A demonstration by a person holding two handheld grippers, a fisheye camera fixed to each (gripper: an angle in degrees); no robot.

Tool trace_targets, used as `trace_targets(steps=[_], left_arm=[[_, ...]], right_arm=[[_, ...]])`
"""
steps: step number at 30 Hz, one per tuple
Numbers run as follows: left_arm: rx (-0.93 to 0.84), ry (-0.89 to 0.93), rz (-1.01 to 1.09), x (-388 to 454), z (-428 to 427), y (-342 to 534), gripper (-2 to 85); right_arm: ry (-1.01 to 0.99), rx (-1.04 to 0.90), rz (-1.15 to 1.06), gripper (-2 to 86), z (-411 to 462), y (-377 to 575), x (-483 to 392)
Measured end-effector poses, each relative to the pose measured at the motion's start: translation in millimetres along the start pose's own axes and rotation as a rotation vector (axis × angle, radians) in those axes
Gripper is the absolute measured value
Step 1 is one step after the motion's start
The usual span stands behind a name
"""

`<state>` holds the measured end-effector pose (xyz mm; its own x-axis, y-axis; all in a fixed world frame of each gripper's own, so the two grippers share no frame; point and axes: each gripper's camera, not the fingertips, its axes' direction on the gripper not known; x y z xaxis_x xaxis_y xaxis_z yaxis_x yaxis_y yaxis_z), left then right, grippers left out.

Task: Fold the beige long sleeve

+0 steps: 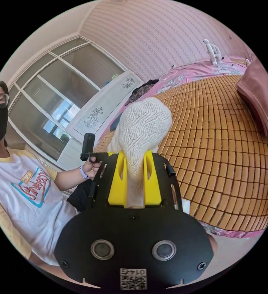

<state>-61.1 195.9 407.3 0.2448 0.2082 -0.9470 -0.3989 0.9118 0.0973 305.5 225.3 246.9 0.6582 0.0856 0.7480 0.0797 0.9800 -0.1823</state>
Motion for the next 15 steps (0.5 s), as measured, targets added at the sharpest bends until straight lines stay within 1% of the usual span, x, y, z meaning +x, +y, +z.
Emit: trace_targets(steps=[1,3,4,6,7,8,9,10,11,12,13,14,15], left_arm=[[0.008,0.021,0.022,7.7,8.1,-10.7,9.8],[0.037,0.092,0.112,39.9,46.1,-61.6,9.9],[0.044,0.108,0.132,48.5,56.8,-76.2,9.9],[0.097,0.159,0.175,80.9,103.0,-136.6,10.6],[0.112,0.167,0.168,86.7,116.1,-151.7,10.9],[0.135,0.17,0.126,93.3,144.1,-180.7,11.6],[0.137,0.136,0.091,96.7,174.5,-206.8,12.0],[0.135,0.103,0.086,97.5,189.4,-217.8,12.2],[0.121,0.017,0.077,95.9,221.9,-237.5,11.8],[0.084,-0.075,0.064,89.4,256.9,-252.2,11.1],[0.055,-0.123,0.043,84.2,274.7,-258.0,10.6],[-0.024,-0.189,-0.026,72.2,307.2,-268.3,10.1],[-0.076,-0.224,-0.047,64.9,331.5,-275.3,10.0]], right_arm=[[0.037,0.015,-0.029,8.6,-25.6,-13.9,-3.7],[0.112,0.019,-0.078,8.7,-66.2,-41.9,-8.8],[0.176,0.01,-0.113,8.8,-93.8,-65.5,-12.4],[0.287,-0.035,-0.182,9.2,-131.5,-109.2,-18.1],[0.384,-0.07,-0.199,9.7,-152.8,-142.0,-17.7],[0.507,-0.099,-0.161,10.9,-169.5,-174.0,-11.1],[0.578,-0.114,-0.13,11.5,-175.3,-188.1,-6.0],[0.72,-0.13,-0.061,12.4,-182.0,-210.2,6.3],[0.842,-0.125,-0.019,12.6,-181.0,-222.4,19.2],[0.882,-0.123,-0.011,12.3,-177.5,-225.0,25.6],[0.929,-0.128,0.011,10.7,-165.0,-226.3,42.3],[0.949,-0.164,0.046,8.1,-147.8,-224.8,64.6],[0.954,-0.199,0.069,7.3,-138.1,-223.4,77.4]])
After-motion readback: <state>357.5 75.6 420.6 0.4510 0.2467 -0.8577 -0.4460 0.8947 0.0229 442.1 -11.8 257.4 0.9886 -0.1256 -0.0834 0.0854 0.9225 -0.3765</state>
